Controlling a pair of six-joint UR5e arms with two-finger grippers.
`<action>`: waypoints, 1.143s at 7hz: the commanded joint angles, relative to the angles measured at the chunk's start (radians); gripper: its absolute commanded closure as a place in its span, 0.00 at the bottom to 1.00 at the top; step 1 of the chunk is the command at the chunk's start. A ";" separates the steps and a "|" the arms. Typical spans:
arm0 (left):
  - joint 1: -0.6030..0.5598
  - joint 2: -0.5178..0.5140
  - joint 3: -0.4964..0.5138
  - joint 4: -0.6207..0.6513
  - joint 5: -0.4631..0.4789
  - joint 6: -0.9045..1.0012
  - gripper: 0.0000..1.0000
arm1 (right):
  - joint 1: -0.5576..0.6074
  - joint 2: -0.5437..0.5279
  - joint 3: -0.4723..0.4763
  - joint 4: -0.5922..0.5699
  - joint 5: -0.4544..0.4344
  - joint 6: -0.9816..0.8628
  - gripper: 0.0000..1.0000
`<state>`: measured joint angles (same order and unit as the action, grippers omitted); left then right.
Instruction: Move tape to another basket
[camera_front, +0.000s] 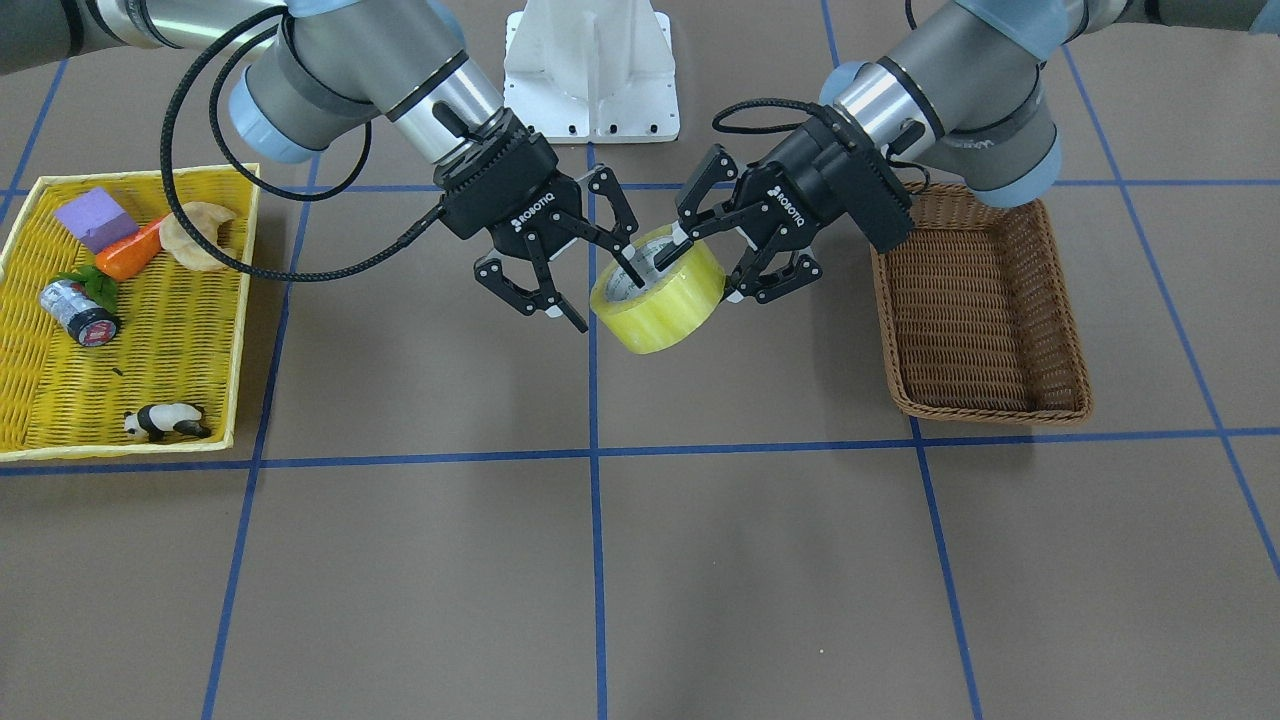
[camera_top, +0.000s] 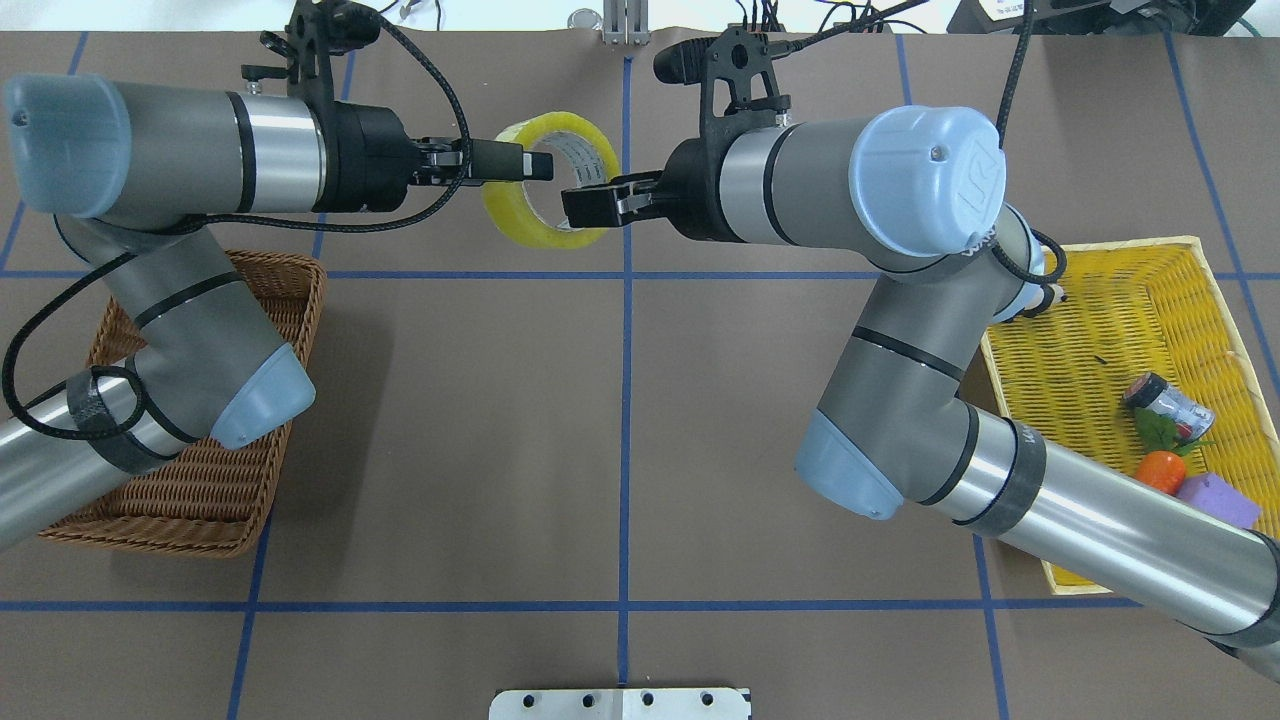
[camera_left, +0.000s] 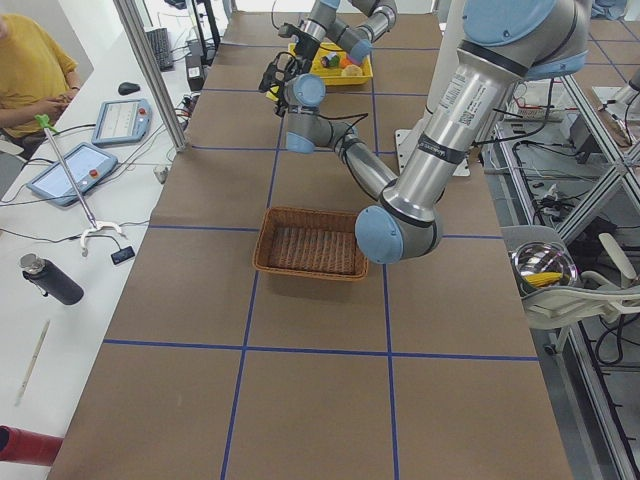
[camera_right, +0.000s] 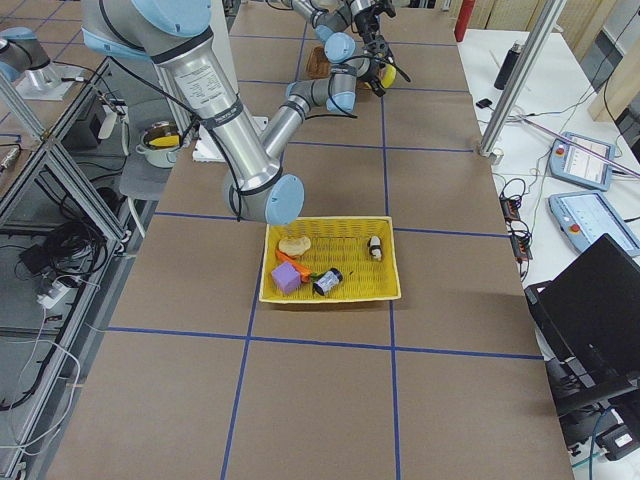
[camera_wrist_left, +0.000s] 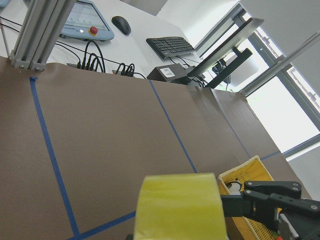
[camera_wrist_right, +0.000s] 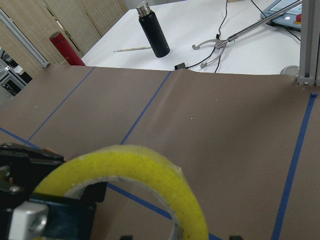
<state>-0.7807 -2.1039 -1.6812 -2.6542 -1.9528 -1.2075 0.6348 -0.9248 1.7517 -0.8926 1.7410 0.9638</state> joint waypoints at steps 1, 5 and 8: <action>-0.002 0.004 0.000 -0.001 0.000 -0.003 1.00 | 0.005 -0.012 0.025 -0.003 0.000 0.003 0.00; -0.003 0.024 -0.012 -0.053 0.000 -0.076 1.00 | 0.252 -0.078 -0.003 -0.177 0.105 -0.011 0.00; -0.009 0.109 -0.096 -0.053 -0.032 -0.255 1.00 | 0.515 -0.078 -0.237 -0.201 0.389 -0.233 0.00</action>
<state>-0.7871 -2.0305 -1.7394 -2.7071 -1.9617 -1.3691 1.0450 -1.0028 1.6150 -1.0857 2.0181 0.8368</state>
